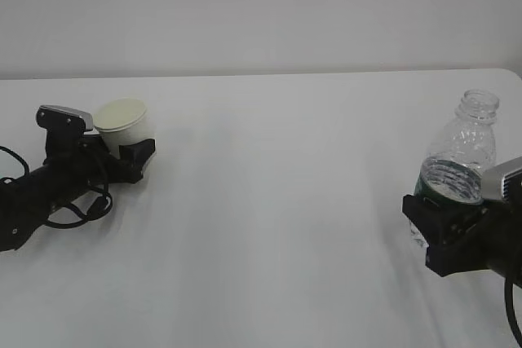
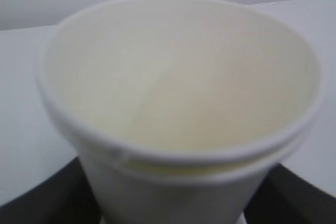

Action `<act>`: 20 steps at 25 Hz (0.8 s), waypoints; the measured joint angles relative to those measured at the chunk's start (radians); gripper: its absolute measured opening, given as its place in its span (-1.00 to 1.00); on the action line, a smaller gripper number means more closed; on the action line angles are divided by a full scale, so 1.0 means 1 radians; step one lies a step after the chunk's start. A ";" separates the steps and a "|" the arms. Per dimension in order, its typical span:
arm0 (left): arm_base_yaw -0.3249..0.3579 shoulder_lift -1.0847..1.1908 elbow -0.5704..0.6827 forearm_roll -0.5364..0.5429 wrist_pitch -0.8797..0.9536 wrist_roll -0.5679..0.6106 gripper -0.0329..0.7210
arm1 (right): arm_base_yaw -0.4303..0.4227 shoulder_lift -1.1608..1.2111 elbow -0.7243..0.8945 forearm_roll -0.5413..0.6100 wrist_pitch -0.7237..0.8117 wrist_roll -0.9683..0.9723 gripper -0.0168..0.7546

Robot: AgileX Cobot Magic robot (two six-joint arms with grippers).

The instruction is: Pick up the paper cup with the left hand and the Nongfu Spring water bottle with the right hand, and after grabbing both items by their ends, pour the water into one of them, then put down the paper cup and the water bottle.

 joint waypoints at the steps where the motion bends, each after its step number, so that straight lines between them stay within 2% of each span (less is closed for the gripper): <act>1: 0.000 0.000 0.000 0.000 0.000 0.000 0.46 | 0.000 0.000 0.000 -0.002 0.000 0.000 0.21; 6: 0.000 0.000 0.000 0.000 0.000 0.000 0.34 | 0.000 0.000 0.000 -0.006 0.000 0.000 0.21; 10: 0.000 -0.006 0.000 0.025 0.000 0.000 0.32 | 0.000 0.000 0.000 -0.006 0.000 0.000 0.21; 20: 0.000 -0.100 0.026 0.215 0.000 -0.035 0.31 | 0.000 0.000 0.000 -0.007 0.000 0.000 0.21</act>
